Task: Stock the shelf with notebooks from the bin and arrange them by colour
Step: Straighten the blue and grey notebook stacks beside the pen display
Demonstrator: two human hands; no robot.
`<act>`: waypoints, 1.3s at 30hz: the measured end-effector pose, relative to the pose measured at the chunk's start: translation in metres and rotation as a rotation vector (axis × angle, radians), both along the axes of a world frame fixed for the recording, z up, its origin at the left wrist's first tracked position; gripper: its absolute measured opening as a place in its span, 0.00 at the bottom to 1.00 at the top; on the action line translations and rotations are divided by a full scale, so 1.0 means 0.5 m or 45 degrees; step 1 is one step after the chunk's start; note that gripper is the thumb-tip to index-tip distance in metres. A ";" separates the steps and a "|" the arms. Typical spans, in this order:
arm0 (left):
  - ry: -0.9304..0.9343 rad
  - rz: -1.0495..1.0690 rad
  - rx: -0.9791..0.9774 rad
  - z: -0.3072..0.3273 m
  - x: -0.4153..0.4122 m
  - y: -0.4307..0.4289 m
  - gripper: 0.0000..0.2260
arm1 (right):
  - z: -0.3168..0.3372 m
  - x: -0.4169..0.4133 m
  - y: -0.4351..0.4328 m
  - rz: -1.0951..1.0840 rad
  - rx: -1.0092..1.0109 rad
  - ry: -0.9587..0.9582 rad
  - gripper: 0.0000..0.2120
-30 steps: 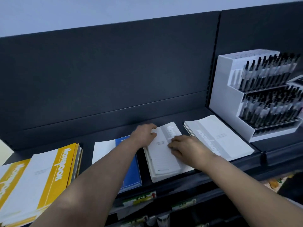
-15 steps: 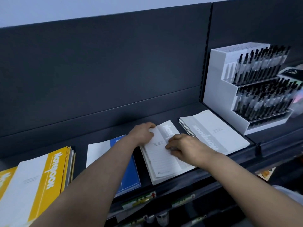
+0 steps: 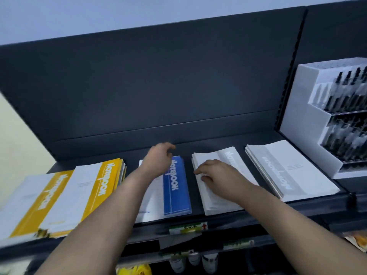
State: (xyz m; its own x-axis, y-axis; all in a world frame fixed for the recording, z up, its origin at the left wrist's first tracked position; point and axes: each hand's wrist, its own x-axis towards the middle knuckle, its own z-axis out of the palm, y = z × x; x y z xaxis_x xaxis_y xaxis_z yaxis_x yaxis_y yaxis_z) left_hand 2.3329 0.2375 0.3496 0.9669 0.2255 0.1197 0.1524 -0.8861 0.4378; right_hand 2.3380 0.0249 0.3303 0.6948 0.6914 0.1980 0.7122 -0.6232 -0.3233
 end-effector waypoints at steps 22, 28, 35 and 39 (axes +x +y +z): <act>0.420 -0.247 0.260 -0.058 0.043 0.112 0.18 | -0.007 -0.033 0.134 -0.010 -0.188 0.222 0.16; 0.415 -0.252 0.274 -0.060 0.031 0.104 0.18 | 0.008 -0.042 0.131 -0.034 -0.231 0.248 0.17; 0.114 -0.034 0.063 -0.046 -0.031 0.101 0.20 | 0.017 -0.053 0.149 -0.011 -0.187 0.181 0.16; 0.017 0.045 0.081 -0.017 -0.114 0.157 0.19 | 0.024 -0.080 0.202 0.053 0.001 0.180 0.16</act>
State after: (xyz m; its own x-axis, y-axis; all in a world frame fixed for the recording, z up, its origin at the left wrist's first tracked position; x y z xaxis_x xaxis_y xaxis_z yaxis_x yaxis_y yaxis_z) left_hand 2.2760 0.3163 0.3412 0.9601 0.2518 0.1216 0.1896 -0.9059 0.3788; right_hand 2.2982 0.1260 0.3420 0.6865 0.7201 0.1008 0.6848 -0.5938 -0.4224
